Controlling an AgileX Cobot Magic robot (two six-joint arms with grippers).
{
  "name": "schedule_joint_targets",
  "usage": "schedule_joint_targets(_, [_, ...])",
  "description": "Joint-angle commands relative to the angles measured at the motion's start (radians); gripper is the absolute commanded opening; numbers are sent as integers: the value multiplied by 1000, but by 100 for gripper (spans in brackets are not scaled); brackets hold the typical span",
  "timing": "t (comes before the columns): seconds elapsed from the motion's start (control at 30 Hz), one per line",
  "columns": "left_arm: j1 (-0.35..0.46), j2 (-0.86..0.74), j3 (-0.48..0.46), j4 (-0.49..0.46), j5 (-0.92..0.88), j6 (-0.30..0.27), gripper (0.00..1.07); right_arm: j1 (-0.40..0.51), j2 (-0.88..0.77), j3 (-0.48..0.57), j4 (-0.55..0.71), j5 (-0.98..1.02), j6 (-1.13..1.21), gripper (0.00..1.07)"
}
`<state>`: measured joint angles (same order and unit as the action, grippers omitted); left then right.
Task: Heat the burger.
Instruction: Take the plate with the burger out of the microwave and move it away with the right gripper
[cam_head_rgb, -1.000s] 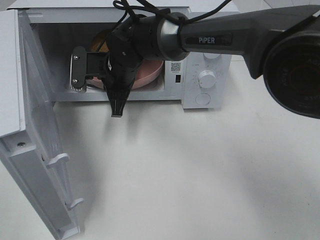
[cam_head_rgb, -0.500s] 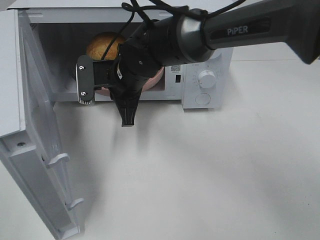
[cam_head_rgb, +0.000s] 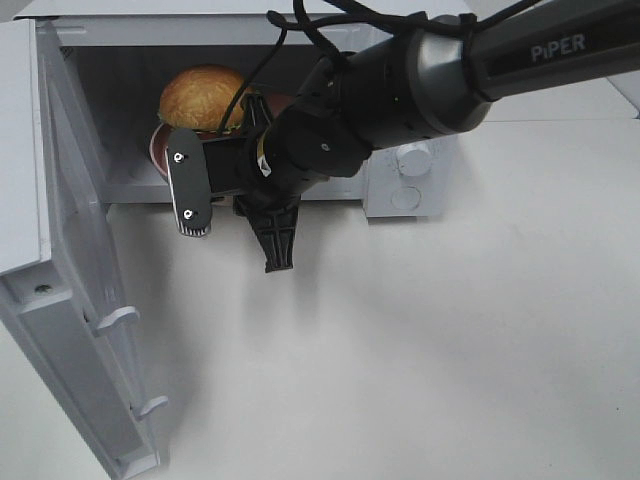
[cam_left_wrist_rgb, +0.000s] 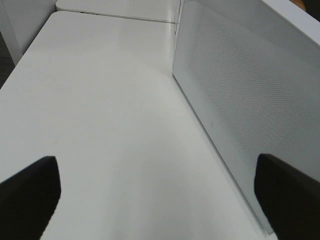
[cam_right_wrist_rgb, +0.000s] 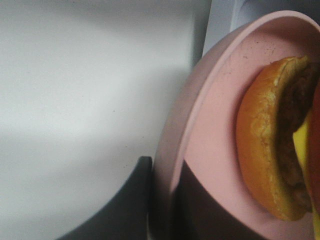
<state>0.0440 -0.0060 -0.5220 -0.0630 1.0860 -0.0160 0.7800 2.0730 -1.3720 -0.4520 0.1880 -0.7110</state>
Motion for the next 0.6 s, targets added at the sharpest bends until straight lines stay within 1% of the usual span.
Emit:
schedule_joint_targets(0.03, [1, -7, 5, 4, -14, -7, 98, -6, -62, 56, -13, -80, 8, 0])
schedule_joint_targets(0.07, [1, -7, 5, 4, -14, -7, 98, -6, -78, 91, -13, -106, 7, 0])
schedule_joint_targets(0.17, [1, -7, 5, 4, -14, -7, 98, -6, -87, 110, -14, -117, 7, 0])
schedule_joint_targets(0.23, [1, -7, 5, 4, -14, -7, 98, -6, -126, 194, -20, -183, -1, 0])
schedule_joint_targets(0.27, [1, -7, 5, 4, -14, -7, 98, -6, -126, 194, -20, -183, -1, 0])
schedule_joint_targets(0.3, [1, -7, 5, 4, -14, -7, 98, -6, -137, 216, -22, -198, -7, 0])
schedule_joint_targets(0.33, [1, -7, 5, 4, -14, -7, 98, -6, -155, 252, -45, -217, -12, 0])
schedule_joint_targets(0.43, [1, -7, 5, 4, -14, -7, 98, -6, -165, 270, -58, -229, -12, 0])
schedule_joint_targets(0.5, [1, -7, 5, 4, -14, -7, 98, -6, -205, 338, -97, -269, -12, 0])
schedule_joint_targets(0.53, [1, -7, 5, 4, -14, -7, 98, -6, -205, 338, -97, -269, -12, 0])
schedule_joint_targets(0.6, [1, -7, 5, 4, -14, -7, 98, -6, -236, 385, -99, -311, -12, 0])
